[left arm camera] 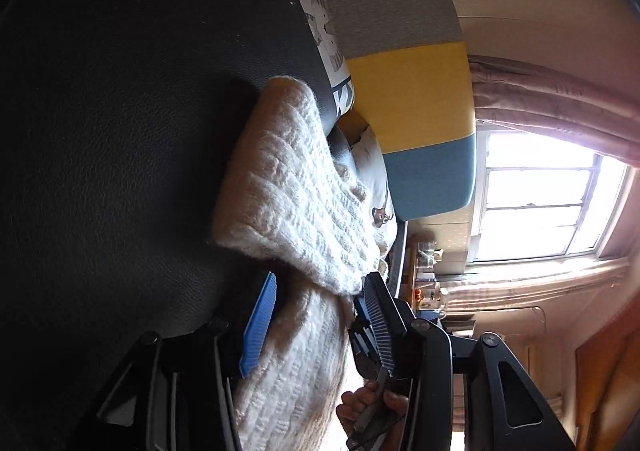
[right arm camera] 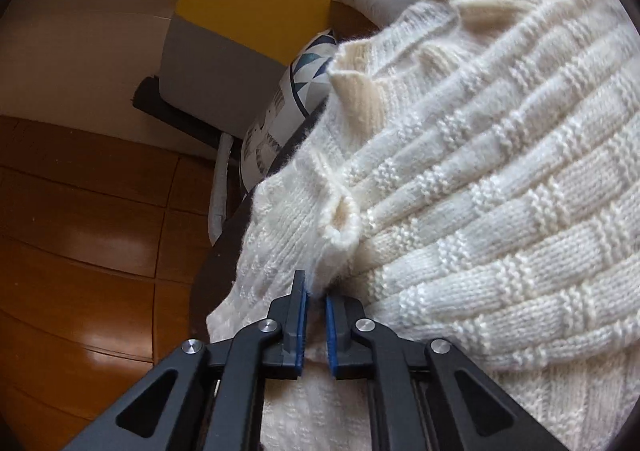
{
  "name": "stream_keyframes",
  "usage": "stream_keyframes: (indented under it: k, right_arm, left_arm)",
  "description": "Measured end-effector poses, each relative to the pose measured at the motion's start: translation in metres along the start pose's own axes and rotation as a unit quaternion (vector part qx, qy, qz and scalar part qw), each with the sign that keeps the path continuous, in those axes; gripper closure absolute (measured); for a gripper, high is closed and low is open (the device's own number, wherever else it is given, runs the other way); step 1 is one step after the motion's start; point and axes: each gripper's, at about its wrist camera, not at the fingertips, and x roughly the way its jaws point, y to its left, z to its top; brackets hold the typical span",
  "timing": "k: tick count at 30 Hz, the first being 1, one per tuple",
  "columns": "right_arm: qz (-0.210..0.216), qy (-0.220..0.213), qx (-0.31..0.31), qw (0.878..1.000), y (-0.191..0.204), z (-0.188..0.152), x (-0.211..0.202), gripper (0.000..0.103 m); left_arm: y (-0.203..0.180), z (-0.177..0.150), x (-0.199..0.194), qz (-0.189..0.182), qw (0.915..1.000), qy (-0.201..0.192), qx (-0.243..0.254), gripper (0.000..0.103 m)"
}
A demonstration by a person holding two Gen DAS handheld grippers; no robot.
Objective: Fold clothes
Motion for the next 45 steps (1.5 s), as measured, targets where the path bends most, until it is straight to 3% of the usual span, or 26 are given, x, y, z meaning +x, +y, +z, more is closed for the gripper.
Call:
stream_keyframes:
  k: [4,7,11,14,19,22,25,26,27,28,31,37,40,42,45]
  right_arm:
    - [0.005,-0.006,-0.066,0.998,0.045,0.012,-0.013,0.096]
    - [0.010,-0.007,-0.121,0.993,0.087,0.023,-0.025,0.096]
    - [0.023,-0.017,-0.172,0.985,0.132,0.038,-0.049,0.096]
    - [0.044,-0.034,-0.197,0.979,0.163,0.048,-0.070,0.096]
    - [0.067,-0.081,-0.230,0.968,0.187,0.068,-0.122,0.096]
    - [0.067,-0.098,-0.226,0.967,0.173,0.084,-0.153,0.096]
    - [0.083,-0.038,-0.187,0.978,0.130,0.086,-0.144,0.092]
    - [0.083,-0.021,-0.172,0.981,0.114,0.082,-0.136,0.087]
    - [0.082,-0.004,-0.151,0.985,0.098,0.076,-0.124,0.069]
    - [0.081,0.013,-0.133,0.988,0.082,0.070,-0.111,0.057]
    - [0.081,0.054,-0.086,0.992,0.051,0.055,-0.063,0.038]
    - [0.091,0.096,0.011,0.991,0.010,0.035,0.024,0.038]
    - [0.089,0.092,0.046,0.991,0.003,0.032,0.044,0.048]
    - [0.100,0.062,0.041,0.992,0.006,0.033,0.046,0.055]
    - [0.082,0.057,0.049,0.994,0.008,0.032,0.053,0.055]
  left_arm:
    - [0.000,-0.006,-0.003,-0.047,0.9983,0.001,-0.034,0.056]
    - [-0.004,-0.014,0.003,-0.096,0.9927,0.010,-0.072,0.051]
    - [-0.009,-0.021,0.021,-0.134,0.9836,0.018,-0.119,0.041]
    - [-0.014,-0.020,0.039,-0.129,0.9810,0.008,-0.144,0.039]
    - [-0.024,-0.006,0.066,-0.079,0.9866,-0.018,-0.141,0.039]
    - [-0.023,0.002,0.074,-0.055,0.9889,-0.025,-0.136,0.039]
    - [-0.021,0.005,0.079,-0.042,0.9902,-0.021,-0.132,0.039]
    - [-0.022,0.004,0.078,-0.038,0.9911,-0.022,-0.125,0.039]
    - [-0.022,0.003,0.079,-0.035,0.9920,-0.021,-0.119,0.039]
    - [-0.023,0.003,0.080,-0.032,0.9928,-0.020,-0.114,0.039]
    - [-0.021,-0.001,0.077,-0.026,0.9942,-0.010,-0.104,0.039]
    - [-0.016,-0.009,0.059,-0.010,0.9972,0.002,-0.074,0.039]
    - [-0.005,-0.007,0.055,-0.003,0.9970,0.006,-0.077,0.039]
    - [0.003,-0.002,0.053,-0.005,0.9962,0.005,-0.087,0.039]
    - [0.008,0.007,0.049,-0.008,0.9960,-0.008,-0.089,0.039]
